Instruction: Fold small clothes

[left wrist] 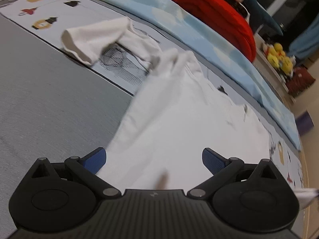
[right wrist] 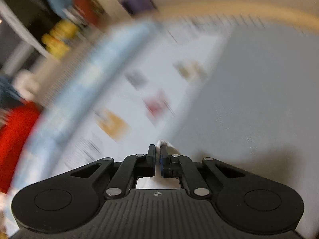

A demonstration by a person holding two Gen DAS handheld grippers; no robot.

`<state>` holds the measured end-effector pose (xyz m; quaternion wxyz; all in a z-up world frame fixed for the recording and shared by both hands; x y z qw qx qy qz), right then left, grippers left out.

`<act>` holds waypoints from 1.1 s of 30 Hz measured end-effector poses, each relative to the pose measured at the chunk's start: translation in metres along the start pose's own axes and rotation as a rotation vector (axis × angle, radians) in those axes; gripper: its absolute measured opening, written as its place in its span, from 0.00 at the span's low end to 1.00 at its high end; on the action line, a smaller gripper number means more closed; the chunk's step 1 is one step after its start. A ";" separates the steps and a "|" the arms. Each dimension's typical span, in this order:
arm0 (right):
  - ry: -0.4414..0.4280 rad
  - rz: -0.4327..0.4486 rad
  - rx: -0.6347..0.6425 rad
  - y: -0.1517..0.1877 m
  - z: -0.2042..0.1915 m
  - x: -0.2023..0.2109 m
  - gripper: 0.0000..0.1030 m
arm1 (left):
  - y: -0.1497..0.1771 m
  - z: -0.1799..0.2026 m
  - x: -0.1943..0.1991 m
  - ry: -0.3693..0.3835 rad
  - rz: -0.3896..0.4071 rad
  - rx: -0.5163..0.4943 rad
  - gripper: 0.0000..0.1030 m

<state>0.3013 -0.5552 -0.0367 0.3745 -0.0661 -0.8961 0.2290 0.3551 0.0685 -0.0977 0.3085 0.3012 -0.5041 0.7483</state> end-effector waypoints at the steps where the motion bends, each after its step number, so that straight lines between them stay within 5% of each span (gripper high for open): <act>1: -0.070 0.041 0.015 -0.015 -0.009 0.011 0.03 | -0.001 -0.002 0.000 -0.001 0.003 0.011 0.99; 4: -0.272 0.199 0.093 -0.053 -0.021 0.048 0.03 | -0.004 -0.003 0.000 0.002 0.015 0.041 0.99; 7: -0.347 0.327 0.125 -0.073 0.009 0.065 0.03 | -0.005 0.000 -0.002 0.002 0.013 0.036 0.99; 9: -0.247 0.332 0.084 -0.081 0.048 0.050 0.04 | -0.005 0.002 -0.005 0.001 0.004 0.028 0.99; 13: 0.182 0.273 -0.134 -0.092 0.157 -0.005 0.11 | -0.004 0.002 -0.006 -0.003 0.002 0.032 0.99; 14: 0.226 0.246 -0.227 -0.093 0.184 -0.010 0.11 | -0.004 0.001 -0.006 -0.008 0.005 0.035 0.99; 16: 0.223 0.227 -0.336 -0.093 0.218 -0.009 0.26 | -0.004 0.000 -0.006 -0.016 0.008 0.040 0.99; 18: 0.161 0.217 -0.306 -0.093 0.224 -0.004 0.47 | -0.004 0.000 -0.008 -0.017 0.003 0.047 0.99; 22: 0.010 0.067 -0.313 -0.092 0.205 -0.014 0.51 | -0.003 0.006 -0.013 -0.014 -0.013 0.039 0.99; 25: 0.085 -0.030 -0.362 -0.083 0.185 -0.030 0.50 | 0.000 0.011 -0.016 -0.016 -0.019 0.023 0.99; 29: 0.226 -0.008 -0.436 -0.077 0.178 -0.059 0.46 | 0.000 0.013 -0.018 -0.027 -0.020 0.004 0.99; 30: 0.247 -0.001 -0.432 -0.074 0.178 -0.062 0.18 | 0.000 0.013 -0.019 -0.033 -0.021 -0.001 0.99; 31: 0.260 0.017 -0.431 -0.075 0.174 -0.067 0.02 | 0.000 0.012 -0.020 -0.037 -0.022 -0.003 0.99; 33: 0.231 0.051 -0.351 -0.075 0.154 -0.067 0.03 | -0.001 0.012 -0.021 -0.040 -0.023 -0.005 0.99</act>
Point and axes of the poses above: each gripper's, at about its wrist camera, not at the fingertips, and x roughly against the way its jaws point, z to its right, y to its underside, the point moved 1 cm from there along -x, roughly the way its jaws point, and after that the axes turned 10 degrees about -x, right-handed, at the moved point
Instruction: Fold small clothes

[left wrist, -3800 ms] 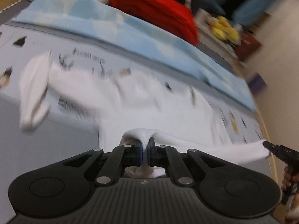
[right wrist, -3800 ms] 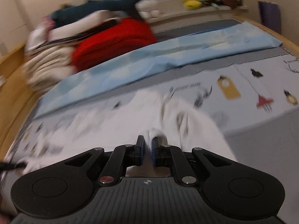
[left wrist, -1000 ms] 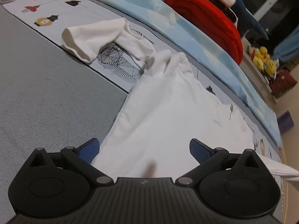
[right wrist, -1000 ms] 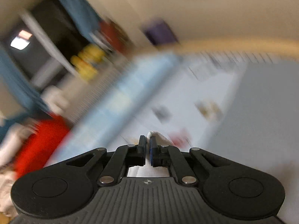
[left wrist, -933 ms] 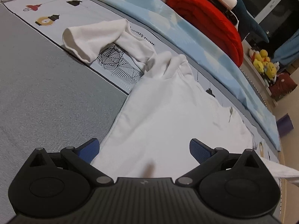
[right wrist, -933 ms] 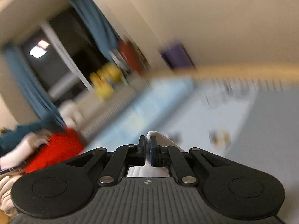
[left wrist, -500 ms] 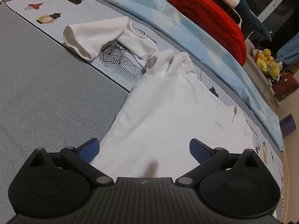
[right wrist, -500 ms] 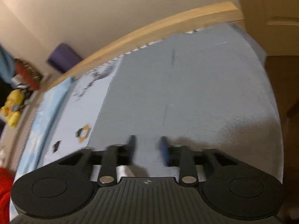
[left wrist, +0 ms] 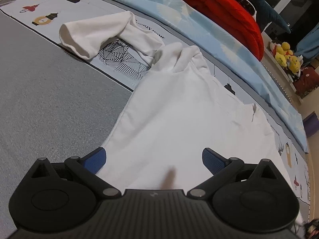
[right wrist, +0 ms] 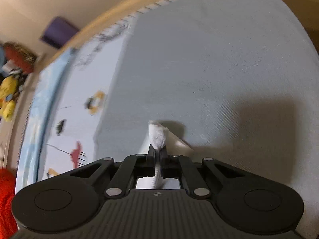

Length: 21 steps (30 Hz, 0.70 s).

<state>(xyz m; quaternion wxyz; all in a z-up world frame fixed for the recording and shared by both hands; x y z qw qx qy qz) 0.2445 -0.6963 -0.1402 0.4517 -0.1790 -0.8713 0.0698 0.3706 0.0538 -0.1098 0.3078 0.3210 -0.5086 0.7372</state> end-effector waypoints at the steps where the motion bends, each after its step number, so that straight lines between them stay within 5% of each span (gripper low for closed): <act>1: -0.037 0.025 0.048 -0.001 -0.013 0.005 0.03 | -0.001 0.000 -0.001 -0.001 0.001 -0.001 0.99; 6: -0.379 0.103 0.150 -0.028 -0.098 0.040 0.03 | -0.001 0.000 -0.001 -0.017 0.009 -0.003 0.99; 9: -0.513 0.155 0.180 -0.051 -0.090 0.059 0.03 | -0.002 -0.002 -0.001 -0.015 0.008 0.005 0.99; 11: -0.449 0.170 0.183 -0.059 -0.063 0.039 0.03 | -0.002 -0.002 -0.001 -0.012 0.006 0.012 0.99; 13: -0.282 0.111 0.176 -0.061 -0.028 0.003 0.10 | -0.001 0.000 -0.001 -0.011 0.003 0.014 0.99; 15: -0.055 0.062 0.111 -0.061 0.009 -0.031 0.41 | -0.001 0.000 -0.001 -0.013 0.004 0.009 0.99; 16: -0.010 0.073 0.062 -0.059 0.022 -0.037 0.39 | -0.002 -0.001 0.000 -0.016 0.009 0.008 0.99; 18: -0.067 0.118 0.027 -0.058 0.035 -0.029 0.57 | -0.004 -0.004 0.003 -0.027 0.025 0.016 0.99; 21: -0.081 0.190 0.162 -0.047 0.020 0.000 0.60 | -0.010 -0.012 0.009 -0.032 0.036 0.047 0.99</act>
Point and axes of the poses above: each gripper's, at about its wrist camera, not at the fingertips, and x roughly against the way its jaws point, z to its right, y to its underside, the point moved 1 cm from there along -x, roughly the way its jaws point, and after that the axes turned 10 degrees about -x, right-handed, at the moved point
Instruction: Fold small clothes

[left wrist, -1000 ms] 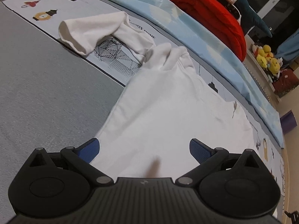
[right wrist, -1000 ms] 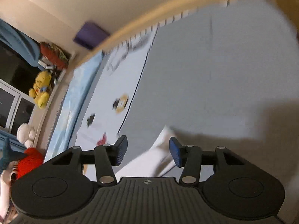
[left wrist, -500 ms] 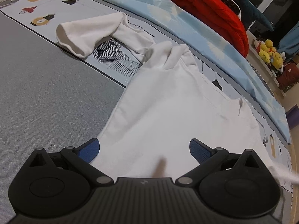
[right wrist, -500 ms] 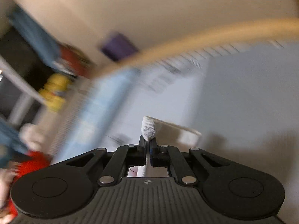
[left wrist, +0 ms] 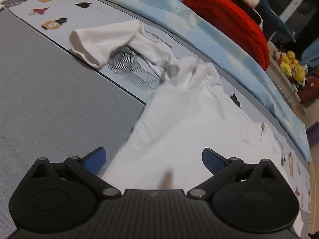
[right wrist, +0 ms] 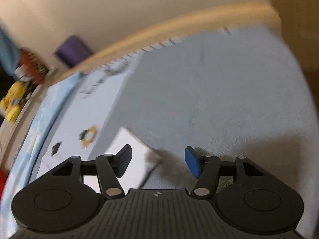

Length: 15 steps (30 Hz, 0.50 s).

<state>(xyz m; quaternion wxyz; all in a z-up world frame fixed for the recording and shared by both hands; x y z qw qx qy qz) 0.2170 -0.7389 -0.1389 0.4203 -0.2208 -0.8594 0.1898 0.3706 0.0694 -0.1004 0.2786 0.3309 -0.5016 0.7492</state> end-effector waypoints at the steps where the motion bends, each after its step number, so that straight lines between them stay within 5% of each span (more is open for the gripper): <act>1: -0.038 -0.007 0.062 0.006 -0.011 0.015 0.60 | -0.004 -0.003 0.003 0.001 0.005 0.010 0.99; 5: -0.255 -0.130 0.277 0.058 -0.071 0.077 0.60 | -0.025 -0.025 0.025 -0.030 0.046 0.040 1.00; 9: -0.431 -0.285 0.471 0.152 -0.129 0.141 0.65 | -0.061 -0.056 0.038 -0.111 0.059 0.025 1.00; 15: -0.497 -0.532 0.660 0.282 -0.161 0.174 0.66 | -0.110 -0.080 0.003 -0.227 0.036 -0.255 1.00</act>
Point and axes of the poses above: each gripper's, at about its wrist camera, not at the fingertips, and x roughly against the way its jaws point, z to its right, y to its underside, the point moved 1 cm from there along -x, roughly the way its jaws point, and after that the axes turned 10 degrees about -x, right-handed, at the moved point
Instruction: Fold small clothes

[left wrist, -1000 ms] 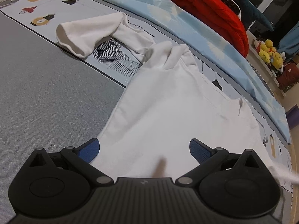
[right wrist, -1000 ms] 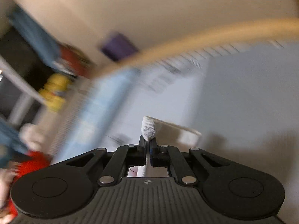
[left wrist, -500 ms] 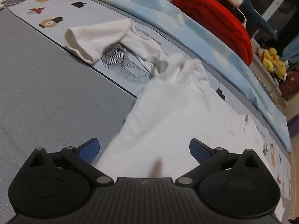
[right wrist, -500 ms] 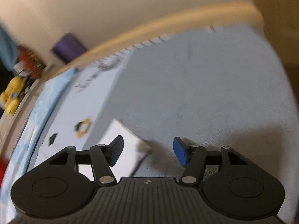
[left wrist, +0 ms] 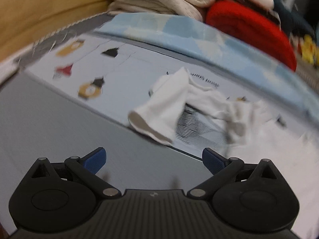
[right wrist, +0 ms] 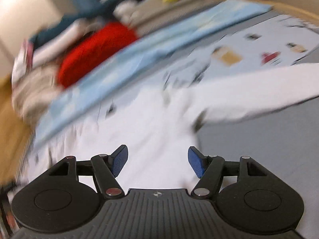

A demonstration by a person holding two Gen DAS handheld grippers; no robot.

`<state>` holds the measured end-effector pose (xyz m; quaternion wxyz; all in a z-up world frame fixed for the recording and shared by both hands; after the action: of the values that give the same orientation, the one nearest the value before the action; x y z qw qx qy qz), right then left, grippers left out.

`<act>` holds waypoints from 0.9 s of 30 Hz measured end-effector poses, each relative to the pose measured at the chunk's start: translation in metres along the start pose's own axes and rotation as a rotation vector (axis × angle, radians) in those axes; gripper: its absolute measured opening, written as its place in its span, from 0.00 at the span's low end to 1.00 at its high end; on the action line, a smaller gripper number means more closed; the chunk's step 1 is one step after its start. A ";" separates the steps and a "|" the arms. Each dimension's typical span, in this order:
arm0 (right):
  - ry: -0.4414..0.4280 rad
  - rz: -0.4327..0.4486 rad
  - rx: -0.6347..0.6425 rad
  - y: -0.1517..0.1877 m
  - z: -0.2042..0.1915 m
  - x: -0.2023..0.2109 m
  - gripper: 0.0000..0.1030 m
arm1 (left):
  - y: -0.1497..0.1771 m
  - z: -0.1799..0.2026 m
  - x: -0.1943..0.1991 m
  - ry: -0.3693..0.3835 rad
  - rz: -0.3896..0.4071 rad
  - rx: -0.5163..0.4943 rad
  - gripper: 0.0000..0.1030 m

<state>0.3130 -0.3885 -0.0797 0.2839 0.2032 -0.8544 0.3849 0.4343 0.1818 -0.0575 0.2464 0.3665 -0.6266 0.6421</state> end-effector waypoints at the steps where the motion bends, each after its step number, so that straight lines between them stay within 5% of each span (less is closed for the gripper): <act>1: 0.022 -0.017 0.028 0.011 -0.010 -0.010 0.66 | -0.004 0.000 -0.011 0.018 -0.006 -0.025 1.00; 8: 0.170 0.008 0.301 0.058 -0.039 -0.056 0.66 | -0.037 0.021 -0.098 0.113 -0.122 -0.105 0.99; 10: 0.184 -0.001 0.365 0.066 -0.037 -0.072 0.66 | -0.042 0.026 -0.110 0.124 -0.135 -0.142 0.69; 11: 0.180 -0.012 0.383 0.069 -0.033 -0.079 0.66 | -0.044 0.026 -0.112 0.131 -0.141 -0.164 0.04; 13: 0.183 -0.034 0.408 0.072 -0.033 -0.091 0.63 | -0.052 0.016 -0.103 0.155 -0.140 -0.131 0.01; 18: 0.188 -0.029 0.463 0.077 -0.034 -0.090 0.62 | -0.106 -0.058 -0.024 0.149 0.036 0.004 0.01; 23: 0.190 -0.028 0.445 0.077 -0.034 -0.090 0.61 | -0.159 -0.149 0.028 -0.046 0.152 0.157 0.01; 27: 0.198 -0.027 0.452 0.082 -0.036 -0.090 0.61 | -0.176 -0.191 0.014 -0.201 0.130 0.232 0.01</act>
<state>0.3462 -0.2976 -0.1622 0.3188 0.2340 -0.7118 0.5804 0.5314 0.3848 0.0739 0.0965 0.4134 -0.5923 0.6848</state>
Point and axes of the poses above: each gripper's, at about its wrist camera, not at the fingertips, and x roughly against the way its jaws point, z to its right, y to its underside, the point moved 1 cm from there along -x, roughly the way its jaws point, and after that the axes turned 10 degrees about -x, right-handed, at the moved point
